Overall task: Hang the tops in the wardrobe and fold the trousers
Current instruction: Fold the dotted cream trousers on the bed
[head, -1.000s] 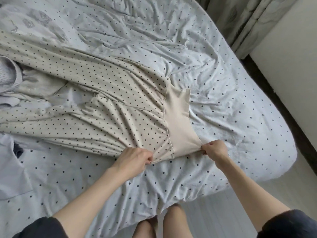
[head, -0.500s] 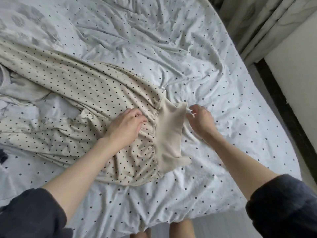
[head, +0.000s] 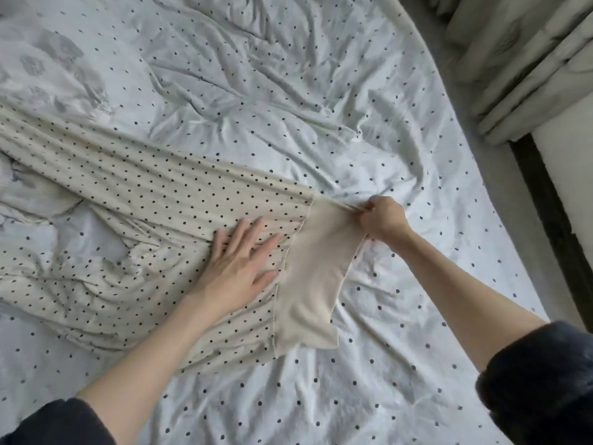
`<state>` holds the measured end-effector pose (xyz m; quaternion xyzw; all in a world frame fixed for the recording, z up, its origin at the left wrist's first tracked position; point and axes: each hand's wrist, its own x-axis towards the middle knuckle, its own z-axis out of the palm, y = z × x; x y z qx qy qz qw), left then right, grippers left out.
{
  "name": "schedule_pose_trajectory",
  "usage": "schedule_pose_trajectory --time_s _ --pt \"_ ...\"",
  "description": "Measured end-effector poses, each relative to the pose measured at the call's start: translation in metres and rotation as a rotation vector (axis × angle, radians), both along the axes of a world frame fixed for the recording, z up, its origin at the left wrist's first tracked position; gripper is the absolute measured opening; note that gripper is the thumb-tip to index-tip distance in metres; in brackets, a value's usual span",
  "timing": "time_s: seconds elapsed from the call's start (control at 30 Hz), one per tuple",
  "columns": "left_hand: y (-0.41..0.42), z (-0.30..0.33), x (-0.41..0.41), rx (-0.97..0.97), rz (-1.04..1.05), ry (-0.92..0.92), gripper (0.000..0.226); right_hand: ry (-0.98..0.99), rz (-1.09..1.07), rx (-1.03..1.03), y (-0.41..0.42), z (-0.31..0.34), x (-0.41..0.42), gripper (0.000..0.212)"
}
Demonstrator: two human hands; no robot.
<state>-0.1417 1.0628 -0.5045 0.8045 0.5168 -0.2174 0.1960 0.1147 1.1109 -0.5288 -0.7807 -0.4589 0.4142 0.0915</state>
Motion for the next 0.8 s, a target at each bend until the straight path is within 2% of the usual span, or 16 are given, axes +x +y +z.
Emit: schedule_pose_trajectory --time_s 0.17,0.37,0.53,0.63,0.7,0.73,0.8 --pt "0.008 -0.007 0.037 -0.056 -0.049 0.037 0.081 0.003 -0.070 -0.049 0.021 0.004 0.031 0.038" --pt "0.022 -0.011 0.083 -0.098 -0.132 -0.074 0.075 -0.142 -0.184 -0.021 0.033 0.010 0.089 0.036" --pt "0.035 -0.010 0.130 -0.094 -0.162 -0.118 0.070 -0.285 -0.292 0.088 0.039 0.016 0.138 0.034" --pt "0.032 -0.014 0.134 -0.086 -0.176 -0.097 0.070 -0.172 -0.354 0.081 0.026 0.003 0.144 0.029" --pt "0.023 -0.018 0.126 -0.073 -0.178 -0.076 0.071 -0.075 -0.422 0.037 0.009 -0.011 0.137 0.017" --pt "0.018 -0.019 0.121 -0.060 -0.172 -0.080 0.072 -0.045 -0.457 0.024 -0.001 -0.015 0.130 0.017" --pt "0.007 -0.025 0.109 -0.024 -0.155 -0.124 0.076 -0.017 -0.516 0.011 -0.024 -0.018 0.116 0.034"
